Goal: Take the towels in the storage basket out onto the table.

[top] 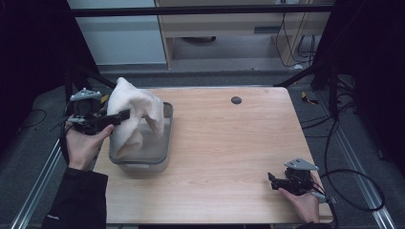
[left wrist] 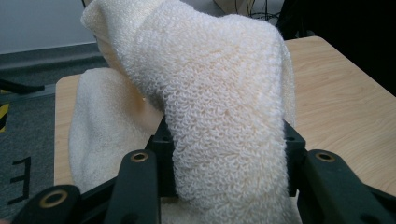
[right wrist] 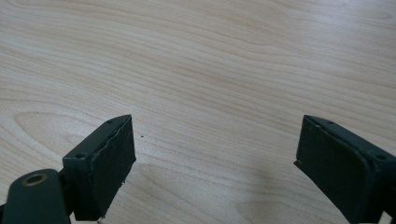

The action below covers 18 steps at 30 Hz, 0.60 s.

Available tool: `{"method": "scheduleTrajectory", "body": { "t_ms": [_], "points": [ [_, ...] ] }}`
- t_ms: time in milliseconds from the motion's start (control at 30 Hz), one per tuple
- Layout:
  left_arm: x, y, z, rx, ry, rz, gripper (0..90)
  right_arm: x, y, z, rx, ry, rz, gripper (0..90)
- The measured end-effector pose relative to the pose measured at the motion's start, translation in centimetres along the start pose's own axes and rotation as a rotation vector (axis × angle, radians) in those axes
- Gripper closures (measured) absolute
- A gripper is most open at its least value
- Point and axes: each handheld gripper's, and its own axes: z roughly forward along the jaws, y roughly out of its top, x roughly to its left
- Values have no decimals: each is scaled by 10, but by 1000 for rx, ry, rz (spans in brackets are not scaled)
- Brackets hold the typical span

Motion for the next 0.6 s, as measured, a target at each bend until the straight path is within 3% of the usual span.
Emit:
{"method": "scheduleTrajectory", "body": {
  "t_ms": [333, 600],
  "points": [
    [-10, 9, -13, -14, -29, 23, 549, 0, 0, -1, 0, 0, 1, 116],
    [-29, 16, -12, 10, -58, 82, 548, -1, 0, -1, -4, -5, -2, 115]
  ]
}}
